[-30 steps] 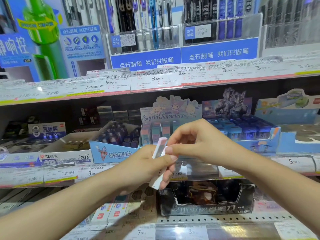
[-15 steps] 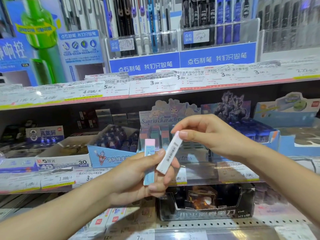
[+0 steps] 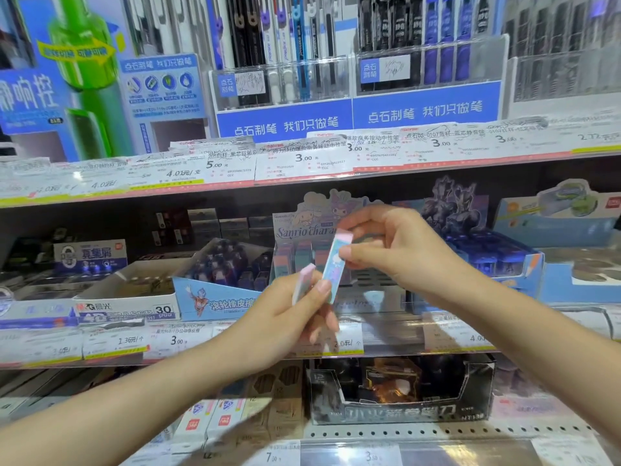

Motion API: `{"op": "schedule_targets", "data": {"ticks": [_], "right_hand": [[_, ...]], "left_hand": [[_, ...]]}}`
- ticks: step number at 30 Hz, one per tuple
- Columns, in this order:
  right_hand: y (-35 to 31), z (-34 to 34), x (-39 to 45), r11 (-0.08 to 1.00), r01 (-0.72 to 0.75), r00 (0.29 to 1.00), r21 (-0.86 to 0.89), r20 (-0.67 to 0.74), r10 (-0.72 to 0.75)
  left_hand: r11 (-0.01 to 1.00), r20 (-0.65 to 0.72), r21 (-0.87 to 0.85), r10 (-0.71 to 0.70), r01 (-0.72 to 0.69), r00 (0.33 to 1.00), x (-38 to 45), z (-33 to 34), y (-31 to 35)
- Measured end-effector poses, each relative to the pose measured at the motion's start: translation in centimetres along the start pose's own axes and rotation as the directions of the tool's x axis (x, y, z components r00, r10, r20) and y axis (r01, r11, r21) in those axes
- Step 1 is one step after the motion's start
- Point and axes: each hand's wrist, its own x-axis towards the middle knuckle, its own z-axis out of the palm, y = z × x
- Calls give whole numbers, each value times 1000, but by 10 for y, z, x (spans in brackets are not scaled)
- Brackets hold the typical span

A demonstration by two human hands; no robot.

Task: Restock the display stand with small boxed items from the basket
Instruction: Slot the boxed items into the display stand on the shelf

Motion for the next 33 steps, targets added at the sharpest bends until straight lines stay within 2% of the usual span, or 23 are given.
{"op": "schedule_targets", "data": {"ticks": [1, 2, 4, 6, 8, 12, 17, 22, 27, 33], "right_hand": [[0, -4, 3, 999, 22, 999, -30, -23, -23], [0, -8, 6, 996, 45, 998, -72, -39, -48], [1, -14, 11, 982, 83, 995, -168, -44, -92], [6, -16, 14, 960, 102, 994, -260, -14, -109], [12, -15, 18, 939, 105, 994, -328, 9, -108], [21, -14, 23, 926, 113, 993, -360, 3, -120], [26, -15, 25, 908, 98, 994, -408, -7, -111], [27, -17, 25, 892, 105, 993, -440, -4, -119], [21, -16, 22, 905, 93, 995, -416, -4, -104], [19, -15, 20, 862, 110, 994, -496, 59, -93]], "left_hand": [[971, -23, 222, 93, -86, 995, 0, -5, -3], [881, -29, 445, 192, -160, 981, 0, -11, -6], [634, 19, 743, 299, -214, 954, 2, -22, -10], [476, 63, 856, 293, -202, 954, 6, -28, -16], [403, 104, 895, 231, -192, 967, 11, -33, -19], [425, 135, 888, 122, -175, 983, 15, -36, -20], [566, 144, 795, 175, -219, 974, 20, -39, -21], [623, 130, 754, 167, -207, 977, 24, -42, -25], [633, 141, 746, 151, -205, 978, 24, -44, -26], [627, 130, 754, 150, -196, 980, 24, -43, -25]]}}
